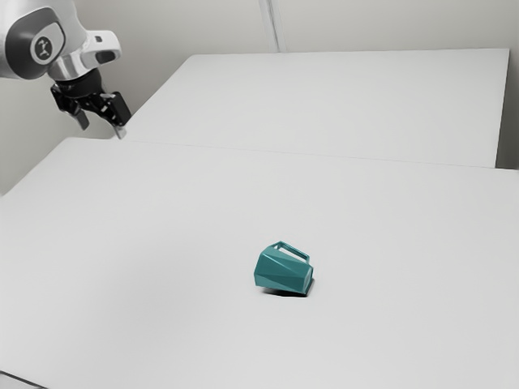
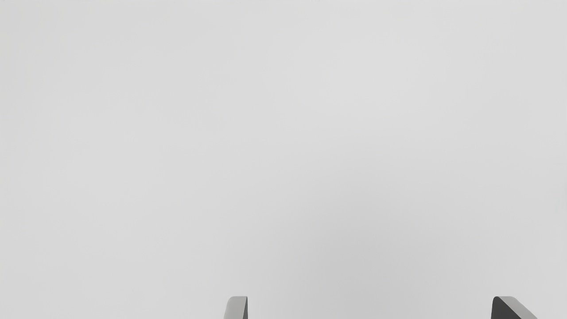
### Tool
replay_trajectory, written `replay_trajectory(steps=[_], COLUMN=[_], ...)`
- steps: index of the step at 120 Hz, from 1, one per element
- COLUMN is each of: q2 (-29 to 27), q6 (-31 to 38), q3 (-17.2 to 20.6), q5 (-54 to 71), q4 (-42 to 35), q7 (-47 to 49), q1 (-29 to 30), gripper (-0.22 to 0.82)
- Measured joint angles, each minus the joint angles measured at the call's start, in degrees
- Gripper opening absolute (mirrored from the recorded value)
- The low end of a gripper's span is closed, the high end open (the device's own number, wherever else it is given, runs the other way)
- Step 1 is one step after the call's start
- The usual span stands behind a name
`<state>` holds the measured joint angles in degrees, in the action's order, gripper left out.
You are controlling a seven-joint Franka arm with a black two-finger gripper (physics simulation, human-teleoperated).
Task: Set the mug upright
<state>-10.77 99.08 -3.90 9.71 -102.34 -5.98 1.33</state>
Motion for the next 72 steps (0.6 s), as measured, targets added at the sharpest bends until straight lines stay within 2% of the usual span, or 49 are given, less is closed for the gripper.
replay_trajectory(steps=[36,59,72], q2=[2.06,7.77,8.82], q6=[1.09,1.35,1.39], q3=[0.02,-0.06,-0.06], q5=[-1.22,-14.98,-22.99], q4=[-0.09,-1.68,-5.19], q7=[0.5,0.87,2.07], q1=[-0.37,-0.49,-0.57], gripper=[0.6,0.6,0.6])
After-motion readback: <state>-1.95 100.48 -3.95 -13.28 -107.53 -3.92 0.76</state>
